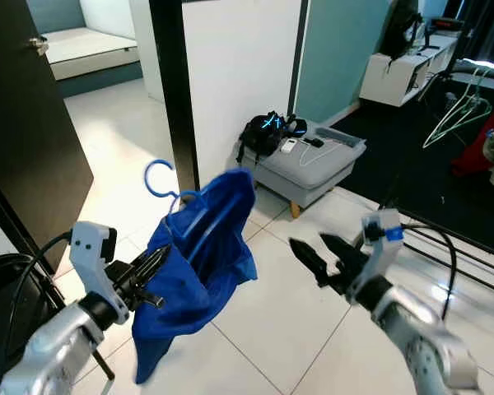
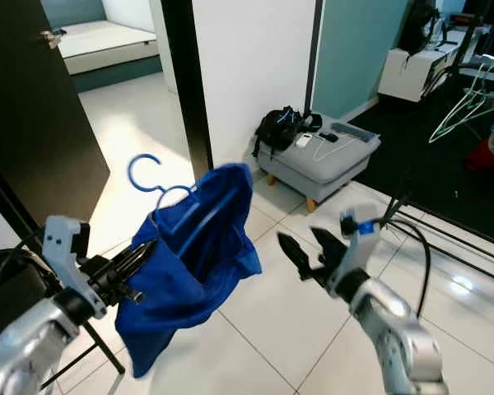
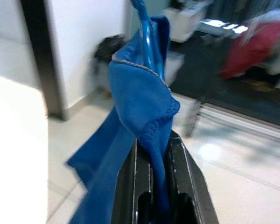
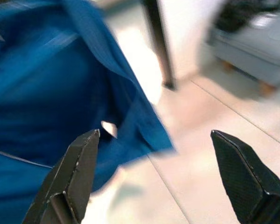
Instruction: Hang hanger
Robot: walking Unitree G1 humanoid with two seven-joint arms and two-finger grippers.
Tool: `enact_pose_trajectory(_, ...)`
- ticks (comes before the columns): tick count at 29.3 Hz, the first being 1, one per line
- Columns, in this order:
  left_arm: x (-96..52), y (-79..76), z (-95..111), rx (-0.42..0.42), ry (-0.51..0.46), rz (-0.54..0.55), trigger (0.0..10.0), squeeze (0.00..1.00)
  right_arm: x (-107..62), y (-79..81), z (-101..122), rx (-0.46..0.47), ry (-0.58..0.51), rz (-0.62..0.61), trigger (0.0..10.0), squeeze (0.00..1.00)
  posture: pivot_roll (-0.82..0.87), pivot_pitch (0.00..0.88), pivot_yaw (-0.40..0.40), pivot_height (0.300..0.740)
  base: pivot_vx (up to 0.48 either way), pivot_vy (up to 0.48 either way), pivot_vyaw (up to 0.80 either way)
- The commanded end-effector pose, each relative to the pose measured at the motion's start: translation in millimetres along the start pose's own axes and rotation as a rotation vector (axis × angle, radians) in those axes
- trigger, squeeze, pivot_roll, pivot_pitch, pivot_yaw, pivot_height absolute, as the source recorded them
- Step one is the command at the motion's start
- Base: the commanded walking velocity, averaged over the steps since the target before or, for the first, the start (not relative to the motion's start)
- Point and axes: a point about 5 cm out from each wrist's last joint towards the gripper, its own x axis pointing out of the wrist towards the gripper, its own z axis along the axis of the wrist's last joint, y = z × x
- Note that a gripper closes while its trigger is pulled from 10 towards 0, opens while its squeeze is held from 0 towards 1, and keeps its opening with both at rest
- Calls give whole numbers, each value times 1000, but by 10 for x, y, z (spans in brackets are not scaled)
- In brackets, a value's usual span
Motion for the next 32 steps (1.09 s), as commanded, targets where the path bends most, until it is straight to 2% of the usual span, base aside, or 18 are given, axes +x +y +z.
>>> enact_pose_trajectory(1,-54,-20,51,121,-41,62,10000,0,-50,114,15,-73,-7,-36,10000,0,-9,0,-24,740,0,0,0)
enact_pose_trajectory(3,-114,-14,1,217,-27,102,10000,0,-107,208,-2,-111,-13,-54,10000,0,-8,0,-25,740,0,0,0)
enact_pose_trajectory(5,-92,-1,-28,214,-28,111,10000,0,-81,184,-2,-76,-20,-71,10000,0,-6,0,-27,740,0,0,0)
enact_pose_trajectory(6,-36,16,-71,197,-35,115,10000,0,-23,120,-17,-19,-26,-97,10000,0,-1,0,-29,740,0,0,0)
enact_pose_trajectory(11,61,39,-55,250,-75,118,10000,0,83,104,-9,-21,-36,-86,10000,0,-3,0,-35,740,0,0,0)
enact_pose_trajectory(13,152,-52,101,175,-165,39,10000,0,163,100,0,125,-53,-45,10000,0,17,0,-36,740,0,0,0)
enact_pose_trajectory(14,152,-52,101,175,-165,39,10000,0,163,100,0,125,-53,-45,10000,0,17,0,-36,740,0,0,0)
enact_pose_trajectory(15,170,-79,142,156,-188,15,10000,0,181,101,1,164,-59,-29,10000,0,17,0,-36,740,0,0,0)
enact_pose_trajectory(16,206,-126,237,141,-226,-30,10000,0,216,121,57,265,-96,31,10000,0,29,0,-34,740,0,0,0)
enact_pose_trajectory(18,237,-190,367,128,-274,-95,10000,0,249,172,154,393,-155,140,10000,0,42,0,-32,740,0,0,0)
enact_pose_trajectory(19,237,-190,367,128,-274,-95,10000,0,249,172,154,393,-155,140,10000,0,42,0,-32,740,0,0,0)
enact_pose_trajectory(20,256,-193,453,134,-304,-116,10000,0,268,220,251,432,-196,227,10000,0,50,0,-31,740,0,0,0)
enact_pose_trajectory(22,278,-160,560,133,-340,-148,10000,0,314,264,389,428,-245,347,10000,0,55,0,-24,740,0,0,0)
enact_pose_trajectory(25,287,-135,580,135,-354,-163,10000,0,353,259,432,412,-262,382,10000,0,57,0,-23,740,0,0,0)
enact_pose_trajectory(27,280,-96,606,144,-350,-202,10000,0,445,254,514,387,-280,382,10000,0,61,0,-23,740,0,0,0)
enact_pose_trajectory(32,216,-50,630,180,-318,-246,10000,0,475,260,598,359,-289,405,10000,0,73,0,-15,740,0,0,0)
